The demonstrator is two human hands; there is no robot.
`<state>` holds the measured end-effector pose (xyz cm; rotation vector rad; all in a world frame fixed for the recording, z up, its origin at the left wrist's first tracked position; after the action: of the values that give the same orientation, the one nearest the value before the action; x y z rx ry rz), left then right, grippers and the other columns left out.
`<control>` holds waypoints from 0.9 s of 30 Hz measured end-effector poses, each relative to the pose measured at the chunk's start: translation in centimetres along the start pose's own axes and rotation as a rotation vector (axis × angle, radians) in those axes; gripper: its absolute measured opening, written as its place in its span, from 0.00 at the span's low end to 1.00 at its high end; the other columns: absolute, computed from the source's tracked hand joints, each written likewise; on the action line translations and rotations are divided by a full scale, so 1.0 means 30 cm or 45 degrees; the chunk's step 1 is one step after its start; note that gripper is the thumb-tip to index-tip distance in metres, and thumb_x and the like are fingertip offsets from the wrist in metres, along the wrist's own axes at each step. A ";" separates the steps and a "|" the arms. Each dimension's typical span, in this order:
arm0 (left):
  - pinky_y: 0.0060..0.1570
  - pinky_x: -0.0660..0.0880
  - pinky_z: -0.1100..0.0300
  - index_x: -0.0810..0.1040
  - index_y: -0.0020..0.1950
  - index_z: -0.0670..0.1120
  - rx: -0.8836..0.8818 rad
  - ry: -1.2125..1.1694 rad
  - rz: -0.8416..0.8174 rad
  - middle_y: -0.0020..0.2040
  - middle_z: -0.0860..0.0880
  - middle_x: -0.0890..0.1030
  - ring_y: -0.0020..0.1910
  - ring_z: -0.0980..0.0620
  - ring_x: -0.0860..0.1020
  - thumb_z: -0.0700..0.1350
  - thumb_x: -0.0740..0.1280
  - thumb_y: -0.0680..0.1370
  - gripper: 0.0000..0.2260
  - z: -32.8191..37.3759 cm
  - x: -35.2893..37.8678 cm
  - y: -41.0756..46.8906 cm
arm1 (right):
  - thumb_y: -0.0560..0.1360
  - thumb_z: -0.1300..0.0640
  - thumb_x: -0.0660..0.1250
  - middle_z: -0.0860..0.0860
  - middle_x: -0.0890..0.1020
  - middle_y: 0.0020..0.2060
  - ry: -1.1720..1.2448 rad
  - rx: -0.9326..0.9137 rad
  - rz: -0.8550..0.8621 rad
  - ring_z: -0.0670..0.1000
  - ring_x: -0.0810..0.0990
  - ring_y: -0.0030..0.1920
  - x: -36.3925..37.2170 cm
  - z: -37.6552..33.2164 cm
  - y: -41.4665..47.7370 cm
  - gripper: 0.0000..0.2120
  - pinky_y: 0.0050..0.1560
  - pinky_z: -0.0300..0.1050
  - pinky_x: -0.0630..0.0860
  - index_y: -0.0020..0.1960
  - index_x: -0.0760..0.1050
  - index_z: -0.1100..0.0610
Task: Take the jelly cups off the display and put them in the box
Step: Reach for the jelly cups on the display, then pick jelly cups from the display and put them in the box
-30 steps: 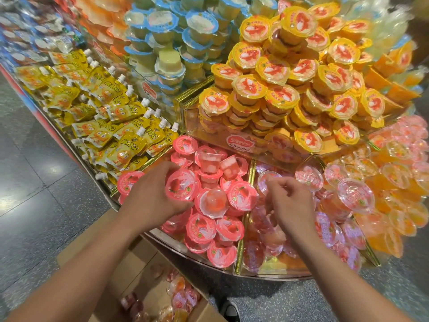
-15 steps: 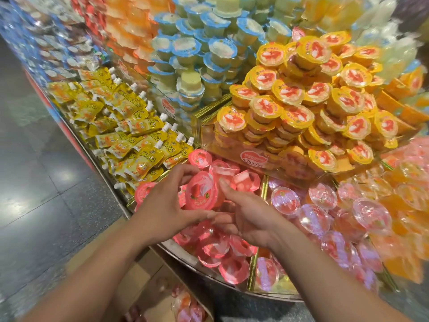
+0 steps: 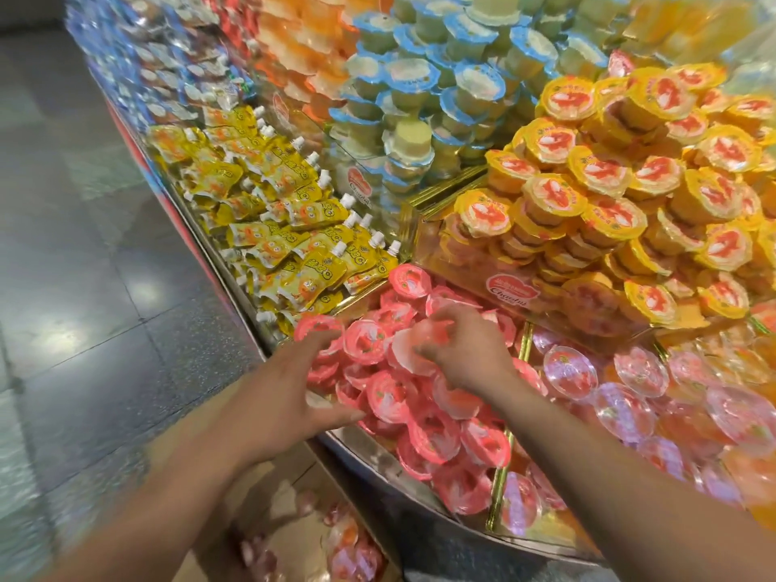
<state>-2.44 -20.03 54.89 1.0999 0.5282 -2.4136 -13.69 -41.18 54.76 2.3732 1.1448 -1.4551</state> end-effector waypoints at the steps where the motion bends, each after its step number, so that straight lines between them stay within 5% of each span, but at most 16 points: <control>1: 0.63 0.66 0.63 0.60 0.77 0.61 -0.008 0.009 0.004 0.74 0.55 0.70 0.69 0.56 0.70 0.69 0.74 0.64 0.45 -0.021 0.006 -0.011 | 0.72 0.49 0.73 0.52 0.85 0.47 -0.166 -0.055 0.000 0.56 0.85 0.44 0.022 -0.014 0.010 0.18 0.46 0.48 0.79 0.60 0.76 0.50; 4: 0.60 0.63 0.67 0.60 0.77 0.60 -0.024 0.011 0.002 0.73 0.55 0.71 0.69 0.57 0.69 0.67 0.74 0.67 0.43 -0.066 0.014 -0.043 | 0.75 0.49 0.69 0.55 0.84 0.53 -0.433 -0.188 0.018 0.61 0.82 0.54 0.062 -0.068 0.028 0.16 0.47 0.51 0.78 0.61 0.75 0.53; 11: 0.64 0.67 0.62 0.57 0.77 0.63 -0.073 -0.026 -0.014 0.74 0.57 0.70 0.70 0.56 0.70 0.67 0.73 0.68 0.42 -0.173 0.046 -0.111 | 0.75 0.51 0.67 0.58 0.82 0.56 -0.569 -0.216 -0.038 0.62 0.80 0.56 0.094 -0.115 0.041 0.21 0.50 0.54 0.78 0.67 0.70 0.55; 16: 0.67 0.66 0.63 0.57 0.77 0.63 -0.081 -0.041 -0.028 0.73 0.58 0.70 0.69 0.58 0.70 0.68 0.72 0.68 0.42 -0.214 0.065 -0.135 | 0.73 0.43 0.72 0.56 0.82 0.59 -0.554 -0.169 -0.078 0.61 0.80 0.59 0.081 -0.108 0.032 0.30 0.52 0.52 0.77 0.70 0.68 0.51; 22: 0.70 0.66 0.59 0.55 0.78 0.63 -0.092 -0.002 -0.046 0.75 0.58 0.68 0.71 0.56 0.68 0.70 0.70 0.69 0.42 -0.222 0.060 -0.134 | 0.78 0.39 0.64 0.52 0.82 0.58 -0.486 -0.308 0.160 0.58 0.81 0.57 -0.015 -0.191 -0.059 0.23 0.45 0.48 0.69 0.67 0.74 0.51; 25: 0.71 0.64 0.59 0.55 0.79 0.61 -0.072 0.078 -0.062 0.76 0.56 0.66 0.73 0.55 0.67 0.72 0.67 0.69 0.42 -0.231 0.054 -0.143 | 0.79 0.38 0.61 0.50 0.82 0.60 -0.373 -0.513 0.117 0.53 0.81 0.58 0.021 -0.244 -0.164 0.23 0.54 0.48 0.74 0.66 0.76 0.51; 27: 0.72 0.62 0.56 0.55 0.79 0.59 -0.054 0.154 -0.084 0.77 0.55 0.65 0.74 0.53 0.65 0.75 0.62 0.68 0.44 -0.250 0.053 -0.154 | 0.80 0.39 0.61 0.53 0.79 0.66 -0.377 -0.673 -0.010 0.55 0.75 0.67 0.105 -0.262 -0.243 0.25 0.67 0.46 0.69 0.68 0.75 0.54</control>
<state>-1.26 -12.75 49.80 1.2333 0.6622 -2.3907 -12.17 -30.68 58.26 1.7392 1.2639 -1.2523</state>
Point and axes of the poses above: each hand's wrist, its own y-axis towards the middle knuckle, its own x-axis out of the palm, z = x × y, the point moved 8 cm from there along y, towards the middle knuckle
